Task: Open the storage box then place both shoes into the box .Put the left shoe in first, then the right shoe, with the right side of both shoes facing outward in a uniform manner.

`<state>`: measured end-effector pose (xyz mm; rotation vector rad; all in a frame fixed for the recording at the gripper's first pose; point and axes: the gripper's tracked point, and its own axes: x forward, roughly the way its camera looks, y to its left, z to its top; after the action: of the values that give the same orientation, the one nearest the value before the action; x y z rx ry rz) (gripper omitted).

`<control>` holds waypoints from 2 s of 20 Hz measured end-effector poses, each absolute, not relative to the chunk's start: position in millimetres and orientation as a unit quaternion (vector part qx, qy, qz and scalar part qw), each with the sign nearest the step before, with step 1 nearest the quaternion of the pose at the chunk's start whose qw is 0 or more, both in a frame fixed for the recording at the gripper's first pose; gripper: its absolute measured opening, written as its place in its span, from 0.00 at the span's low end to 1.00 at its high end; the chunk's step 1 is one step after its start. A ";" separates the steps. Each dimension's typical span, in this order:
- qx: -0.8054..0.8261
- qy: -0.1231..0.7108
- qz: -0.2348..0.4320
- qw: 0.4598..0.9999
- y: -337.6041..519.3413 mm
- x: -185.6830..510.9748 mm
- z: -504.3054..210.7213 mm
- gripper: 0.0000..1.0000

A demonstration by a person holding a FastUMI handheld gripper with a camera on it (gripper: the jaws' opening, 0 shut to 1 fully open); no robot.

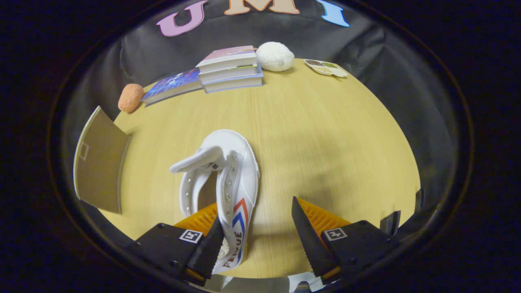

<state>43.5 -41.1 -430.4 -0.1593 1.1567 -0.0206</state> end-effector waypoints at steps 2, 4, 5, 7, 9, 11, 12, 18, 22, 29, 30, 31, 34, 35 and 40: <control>-0.058 0.551 -0.010 0.833 -32.4 46.5 -439.3 0.66; -0.041 0.555 -0.005 0.831 -25.9 45.8 -441.1 0.56; -0.031 0.562 0.004 0.827 -21.7 45.0 -443.4 0.49; -0.022 0.567 0.015 0.823 -21.4 45.0 -444.1 0.35; -0.003 0.568 0.022 0.823 -21.5 44.7 -443.9 0.35; 0.049 0.574 0.002 0.817 -24.0 43.1 -443.8 0.27; 0.069 0.580 -0.008 0.811 -27.5 41.8 -442.3 0.22; 0.297 0.590 -0.045 0.750 -8.3 32.6 -430.1 0.10; 0.356 0.578 -0.010 0.734 21.8 36.8 -396.6 0.09; 0.412 0.553 0.076 0.720 119.9 59.0 -313.1 0.09; 0.414 0.552 0.086 0.719 136.9 60.5 -303.7 0.09; 0.414 0.553 0.094 0.717 152.7 59.7 -293.7 0.09; 0.400 0.559 0.127 0.715 209.0 59.9 -278.1 0.09; 0.389 0.562 0.139 0.717 227.9 57.4 -276.4 0.09; 0.357 0.576 0.199 0.708 334.3 35.1 -270.9 0.09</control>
<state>35.1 334.3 -270.9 0.7917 1.2794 0.4423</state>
